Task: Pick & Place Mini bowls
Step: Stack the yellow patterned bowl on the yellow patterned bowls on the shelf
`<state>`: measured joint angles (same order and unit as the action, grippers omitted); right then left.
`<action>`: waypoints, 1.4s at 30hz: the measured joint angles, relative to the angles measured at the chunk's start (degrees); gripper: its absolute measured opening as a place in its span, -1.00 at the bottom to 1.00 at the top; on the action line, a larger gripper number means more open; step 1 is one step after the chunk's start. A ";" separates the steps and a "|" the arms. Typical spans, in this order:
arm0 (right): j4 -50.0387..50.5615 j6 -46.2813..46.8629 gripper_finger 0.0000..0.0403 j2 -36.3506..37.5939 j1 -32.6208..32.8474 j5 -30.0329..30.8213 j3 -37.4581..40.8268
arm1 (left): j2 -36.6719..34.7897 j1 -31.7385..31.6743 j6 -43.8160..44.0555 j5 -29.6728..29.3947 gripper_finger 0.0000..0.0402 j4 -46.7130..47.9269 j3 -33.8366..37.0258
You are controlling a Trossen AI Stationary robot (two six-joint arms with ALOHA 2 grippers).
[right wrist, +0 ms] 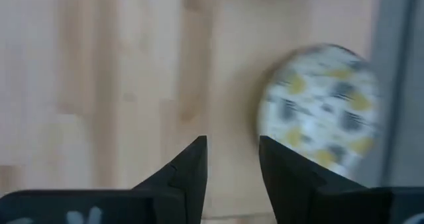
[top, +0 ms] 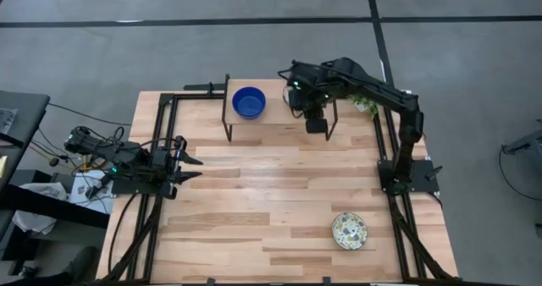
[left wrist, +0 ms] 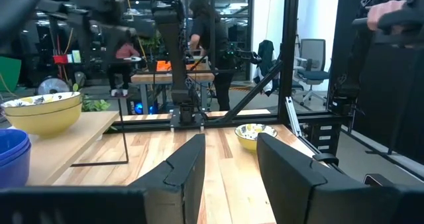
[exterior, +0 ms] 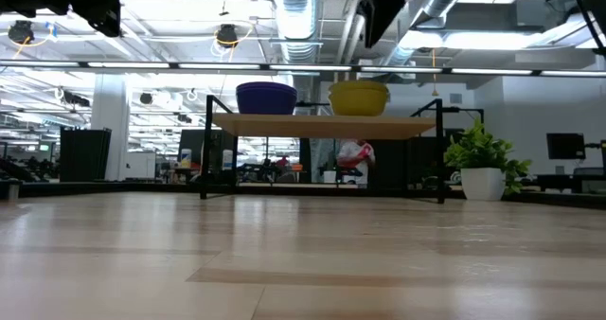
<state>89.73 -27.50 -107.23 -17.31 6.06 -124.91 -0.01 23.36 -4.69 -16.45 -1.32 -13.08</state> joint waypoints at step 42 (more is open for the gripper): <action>-23.63 61.31 -0.41 23.21 52.57 -11.33 52.07 | 0.00 -0.01 0.66 0.04 -0.32 -0.20 0.00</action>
<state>66.10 33.82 -84.01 35.26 -5.27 -72.84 -0.01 23.35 -4.03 -16.40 -1.52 -13.08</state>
